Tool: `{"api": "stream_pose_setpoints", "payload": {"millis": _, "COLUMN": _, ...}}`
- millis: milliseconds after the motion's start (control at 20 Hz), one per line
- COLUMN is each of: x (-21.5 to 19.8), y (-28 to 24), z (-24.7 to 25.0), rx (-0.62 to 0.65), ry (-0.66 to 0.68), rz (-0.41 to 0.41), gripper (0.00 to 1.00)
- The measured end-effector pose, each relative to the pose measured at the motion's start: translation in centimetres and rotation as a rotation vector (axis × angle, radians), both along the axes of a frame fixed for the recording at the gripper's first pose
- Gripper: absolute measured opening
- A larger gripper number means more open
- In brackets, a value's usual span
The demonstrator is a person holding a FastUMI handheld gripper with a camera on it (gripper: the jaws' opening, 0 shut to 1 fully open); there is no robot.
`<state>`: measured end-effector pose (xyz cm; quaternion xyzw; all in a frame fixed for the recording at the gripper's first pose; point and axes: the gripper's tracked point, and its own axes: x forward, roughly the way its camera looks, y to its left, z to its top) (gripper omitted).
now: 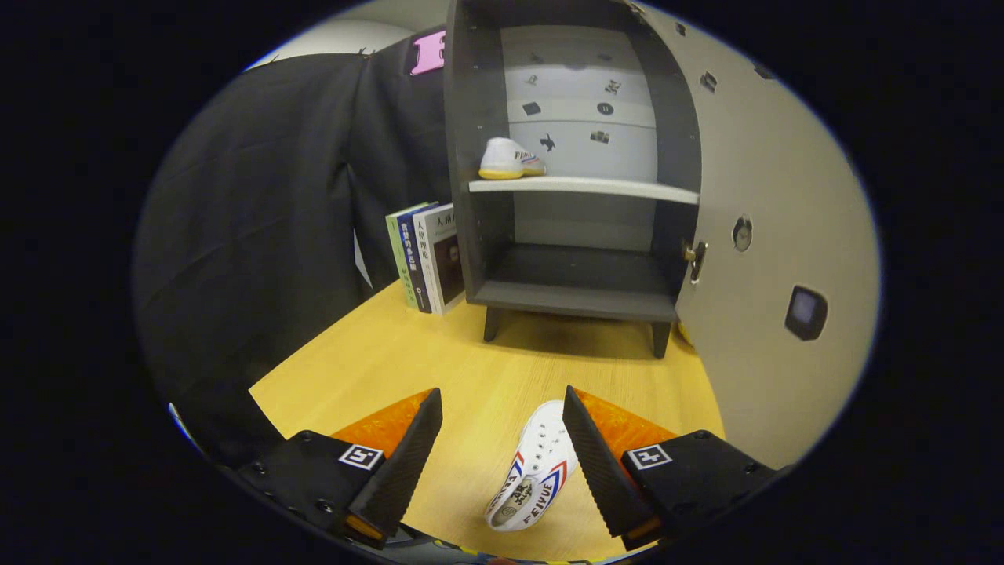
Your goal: Open the shoe cabinet door, grab the shoes and put them into the shoe cabinet, then close the shoe cabinet door.
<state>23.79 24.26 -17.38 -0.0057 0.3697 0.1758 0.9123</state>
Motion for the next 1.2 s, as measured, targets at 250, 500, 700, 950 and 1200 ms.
{"api": "stream_pose_setpoints", "payload": {"millis": 250, "x": -2.3, "y": -0.8, "z": -3.6, "rx": -0.076, "ry": 0.161, "rz": 0.002, "gripper": 0.97}}
{"api": "stream_pose_setpoints", "payload": {"millis": 500, "x": -3.4, "y": -0.6, "z": -5.4, "rx": -0.079, "ry": 0.28, "rz": -0.038, "gripper": 0.96}}
{"api": "stream_pose_setpoints", "payload": {"millis": 700, "x": -3.3, "y": -1.0, "z": -8.3, "rx": -0.129, "ry": 0.354, "rz": -0.048, "gripper": 0.95}}
{"api": "stream_pose_setpoints", "payload": {"millis": 950, "x": -3.7, "y": -1.1, "z": -9.5, "rx": -0.213, "ry": 0.353, "rz": -0.033, "gripper": 0.85}}
{"api": "stream_pose_setpoints", "payload": {"millis": 1200, "x": -3.9, "y": -2.5, "z": -9.7, "rx": -0.276, "ry": 0.324, "rz": -0.047, "gripper": 0.5}}
